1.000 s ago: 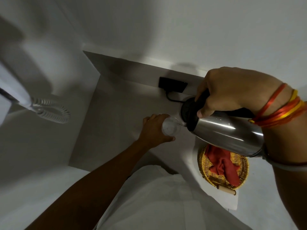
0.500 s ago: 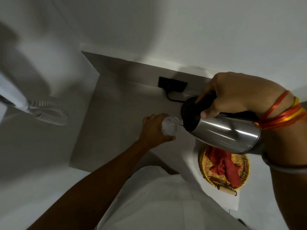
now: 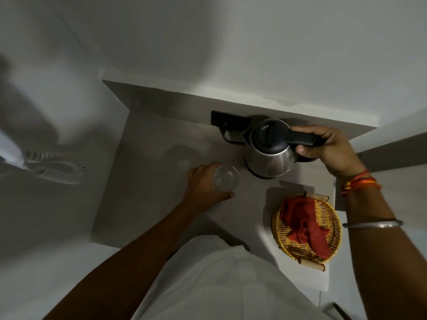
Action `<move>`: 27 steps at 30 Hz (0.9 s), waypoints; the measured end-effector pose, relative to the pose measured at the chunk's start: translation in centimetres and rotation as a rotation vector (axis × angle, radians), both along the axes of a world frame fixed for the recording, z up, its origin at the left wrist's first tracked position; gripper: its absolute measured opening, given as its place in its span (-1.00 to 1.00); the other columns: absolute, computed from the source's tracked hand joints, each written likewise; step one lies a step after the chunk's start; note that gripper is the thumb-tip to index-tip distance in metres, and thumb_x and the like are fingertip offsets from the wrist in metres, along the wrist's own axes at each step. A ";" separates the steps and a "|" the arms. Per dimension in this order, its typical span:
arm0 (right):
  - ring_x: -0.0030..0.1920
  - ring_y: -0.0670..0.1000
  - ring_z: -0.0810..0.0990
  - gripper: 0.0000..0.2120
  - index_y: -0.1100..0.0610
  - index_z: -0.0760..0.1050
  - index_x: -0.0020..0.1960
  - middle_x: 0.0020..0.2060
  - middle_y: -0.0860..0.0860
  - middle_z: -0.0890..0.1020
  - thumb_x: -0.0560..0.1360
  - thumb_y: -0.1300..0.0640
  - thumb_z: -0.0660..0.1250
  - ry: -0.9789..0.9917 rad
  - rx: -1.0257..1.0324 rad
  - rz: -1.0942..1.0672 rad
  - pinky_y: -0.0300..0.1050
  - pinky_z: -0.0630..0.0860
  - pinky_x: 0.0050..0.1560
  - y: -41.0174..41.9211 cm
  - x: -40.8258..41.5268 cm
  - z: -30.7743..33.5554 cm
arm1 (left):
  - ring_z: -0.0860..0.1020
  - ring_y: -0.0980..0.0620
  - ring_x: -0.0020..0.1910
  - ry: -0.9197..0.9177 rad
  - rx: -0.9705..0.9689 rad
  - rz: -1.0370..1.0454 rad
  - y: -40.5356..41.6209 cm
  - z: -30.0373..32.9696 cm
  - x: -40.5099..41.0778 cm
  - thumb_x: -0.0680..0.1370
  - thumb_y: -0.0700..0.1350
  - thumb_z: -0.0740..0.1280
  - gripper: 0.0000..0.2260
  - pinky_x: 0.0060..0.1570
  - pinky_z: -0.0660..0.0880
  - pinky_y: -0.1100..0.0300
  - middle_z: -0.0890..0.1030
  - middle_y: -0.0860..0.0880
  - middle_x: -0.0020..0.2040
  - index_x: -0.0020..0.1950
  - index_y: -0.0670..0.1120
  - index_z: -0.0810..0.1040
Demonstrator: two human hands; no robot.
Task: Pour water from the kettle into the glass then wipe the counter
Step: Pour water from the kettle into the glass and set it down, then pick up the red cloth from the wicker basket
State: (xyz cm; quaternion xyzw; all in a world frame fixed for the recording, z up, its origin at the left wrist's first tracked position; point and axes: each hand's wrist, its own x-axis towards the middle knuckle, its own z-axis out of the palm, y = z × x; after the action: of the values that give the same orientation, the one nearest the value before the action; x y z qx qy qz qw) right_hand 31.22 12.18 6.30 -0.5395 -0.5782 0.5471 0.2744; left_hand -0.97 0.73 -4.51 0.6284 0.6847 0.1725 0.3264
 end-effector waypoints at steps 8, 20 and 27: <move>0.20 0.00 0.67 -0.42 0.27 0.46 0.43 0.10 -0.15 0.75 0.45 0.56 0.37 0.031 0.024 -0.107 -0.09 0.64 0.22 -1.4 2.2 -3.0 | 0.56 0.03 0.24 -0.024 0.014 0.017 -0.6 -0.3 -0.7 0.16 0.28 0.67 -0.16 0.31 0.19 0.13 0.63 0.11 0.22 0.37 0.06 0.53; 0.28 0.14 0.44 -0.40 0.01 0.42 0.44 0.35 0.20 0.40 0.47 0.03 0.56 -0.475 0.140 -0.630 0.12 0.51 0.33 -9.3 1.5 -5.1 | 0.56 0.36 0.02 -0.053 0.098 0.000 -1.5 1.5 -0.4 0.14 0.36 0.60 -0.29 0.23 0.39 0.16 0.59 0.33 0.02 0.22 0.21 0.52; 0.38 0.48 0.35 -0.26 0.09 0.31 0.48 0.41 0.29 0.38 0.46 -0.23 0.48 -0.921 -0.340 -0.467 0.49 0.36 0.35 -21.2 -3.1 -11.4 | 0.59 0.25 0.13 -0.110 0.144 0.033 -3.6 2.9 -2.4 0.18 0.32 0.64 -0.31 0.22 0.52 0.15 0.64 0.23 0.16 0.24 0.11 0.61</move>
State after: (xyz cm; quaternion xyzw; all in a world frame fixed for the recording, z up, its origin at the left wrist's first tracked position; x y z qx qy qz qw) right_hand 28.12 -8.98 -5.14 -0.8744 -0.4068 0.2641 0.0158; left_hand -3.40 -2.89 -1.59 0.6282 0.6619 0.2611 0.3147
